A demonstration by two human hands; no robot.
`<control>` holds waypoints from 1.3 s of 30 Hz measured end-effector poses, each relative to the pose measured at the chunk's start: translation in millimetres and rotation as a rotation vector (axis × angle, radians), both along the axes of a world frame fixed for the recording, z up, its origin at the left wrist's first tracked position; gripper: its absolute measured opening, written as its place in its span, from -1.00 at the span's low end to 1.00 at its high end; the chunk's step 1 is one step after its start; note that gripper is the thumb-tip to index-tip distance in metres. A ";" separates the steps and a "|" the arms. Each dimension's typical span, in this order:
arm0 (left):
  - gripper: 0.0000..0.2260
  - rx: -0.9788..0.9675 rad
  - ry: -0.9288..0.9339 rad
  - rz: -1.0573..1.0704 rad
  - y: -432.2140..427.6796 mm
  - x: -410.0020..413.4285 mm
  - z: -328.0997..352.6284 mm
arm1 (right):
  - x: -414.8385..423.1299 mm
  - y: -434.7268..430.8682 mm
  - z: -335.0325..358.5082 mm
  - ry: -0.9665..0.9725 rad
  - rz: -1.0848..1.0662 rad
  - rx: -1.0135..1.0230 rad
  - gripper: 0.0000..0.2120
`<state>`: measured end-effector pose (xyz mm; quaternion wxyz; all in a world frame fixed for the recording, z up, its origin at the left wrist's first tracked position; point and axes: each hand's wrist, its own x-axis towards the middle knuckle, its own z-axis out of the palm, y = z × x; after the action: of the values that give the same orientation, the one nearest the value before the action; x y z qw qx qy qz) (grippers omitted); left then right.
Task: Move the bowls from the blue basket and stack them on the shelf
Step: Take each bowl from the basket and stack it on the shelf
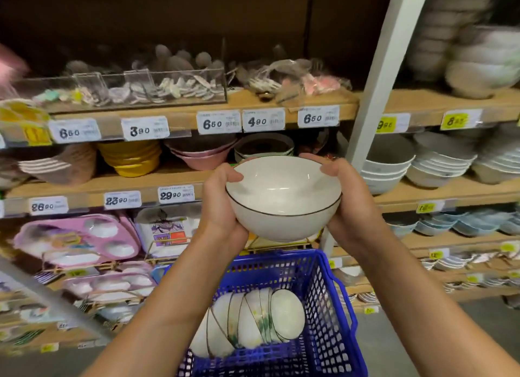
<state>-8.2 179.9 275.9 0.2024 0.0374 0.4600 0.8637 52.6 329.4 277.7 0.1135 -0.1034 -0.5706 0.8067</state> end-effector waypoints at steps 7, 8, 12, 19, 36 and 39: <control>-0.65 -0.041 0.019 -0.094 27.8 24.7 13.6 | 38.9 0.8 6.9 0.146 -0.318 -0.191 -0.69; -0.66 -0.043 0.013 -0.100 34.7 30.8 14.2 | 45.2 4.4 7.1 0.170 -0.350 -0.203 -0.71; -0.66 -0.051 0.019 -0.134 66.2 53.7 19.9 | 72.3 25.0 11.2 0.230 -0.420 -0.232 -0.70; -0.60 -0.040 0.027 -0.258 145.6 103.7 38.2 | 131.7 96.0 25.4 0.173 -0.579 -0.195 -0.63; -0.65 -0.034 -0.002 -0.354 343.1 205.4 52.6 | 242.5 289.3 50.5 0.125 -0.664 -0.236 -0.62; -0.62 -0.052 -0.003 -0.366 367.6 203.0 53.6 | 241.2 315.2 49.3 0.129 -0.661 -0.243 -0.61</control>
<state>194.8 547.4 329.5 0.3575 0.1140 0.4675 0.8004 293.9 644.7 327.1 0.3909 -0.2438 -0.3981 0.7933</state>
